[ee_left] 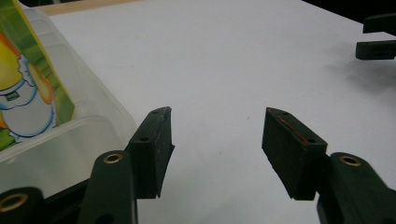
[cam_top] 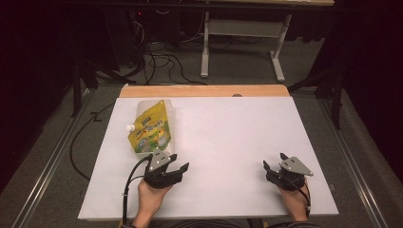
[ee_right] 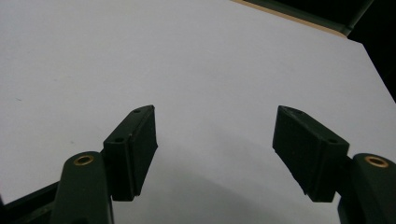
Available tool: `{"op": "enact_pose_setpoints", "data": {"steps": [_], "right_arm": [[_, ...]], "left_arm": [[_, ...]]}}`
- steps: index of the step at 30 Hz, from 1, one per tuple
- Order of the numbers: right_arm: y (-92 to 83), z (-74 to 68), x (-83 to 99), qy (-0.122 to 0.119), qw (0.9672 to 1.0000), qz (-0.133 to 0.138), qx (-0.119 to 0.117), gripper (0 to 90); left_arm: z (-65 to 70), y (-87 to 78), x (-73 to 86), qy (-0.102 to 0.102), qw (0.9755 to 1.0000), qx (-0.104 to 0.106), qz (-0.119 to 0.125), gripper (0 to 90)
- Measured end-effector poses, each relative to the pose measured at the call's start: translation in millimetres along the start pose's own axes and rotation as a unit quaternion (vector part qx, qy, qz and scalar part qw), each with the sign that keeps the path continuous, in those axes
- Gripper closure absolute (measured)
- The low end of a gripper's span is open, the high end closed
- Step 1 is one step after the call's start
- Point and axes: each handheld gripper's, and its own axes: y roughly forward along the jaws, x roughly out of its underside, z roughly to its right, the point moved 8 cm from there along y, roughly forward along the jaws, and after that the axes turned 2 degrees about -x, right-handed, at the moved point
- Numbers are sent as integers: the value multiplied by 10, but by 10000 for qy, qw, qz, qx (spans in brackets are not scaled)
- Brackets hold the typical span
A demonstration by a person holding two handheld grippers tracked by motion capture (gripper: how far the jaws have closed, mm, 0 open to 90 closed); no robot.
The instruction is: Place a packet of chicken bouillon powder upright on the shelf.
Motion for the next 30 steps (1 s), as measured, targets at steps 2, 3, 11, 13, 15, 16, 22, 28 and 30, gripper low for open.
{"op": "enact_pose_setpoints", "data": {"steps": [2, 3, 11, 13, 15, 16, 22, 28, 30], "right_arm": [[1, -1, 1, 14, 10000, -9, -3, 311], [3, -2, 1, 16, 10000, -7, -5, 311], [3, -2, 1, 3, 10000, -7, -5, 312], [2, -5, 1, 4, 10000, -6, -8, 312], [2, -4, 1, 7, 10000, -3, -8, 312], [2, -3, 1, 5, 10000, -5, -7, 312], [3, -3, 1, 7, 10000, -8, -5, 312], [2, -6, 1, 7, 10000, -5, -6, 312], [3, -4, 2, 3, 10000, -19, 0, 312]], "left_arm": [[7, 15, 10, -15, 10000, 11, -7, 431], [14, 34, 30, 16, 10000, 17, -47, 430], [12, 121, 86, -24, 9999, 10, -129, 431], [13, 143, 107, 2, 9999, 8, -153, 430], [6, 168, 134, 9, 9998, -2, -194, 431], [6, 168, 134, 9, 9998, -2, -194, 431], [43, 243, 207, 7, 9996, 56, -259, 430], [39, 325, 274, -21, 9995, 55, -317, 431], [43, 341, 292, -11, 9994, 62, -332, 431]]}}
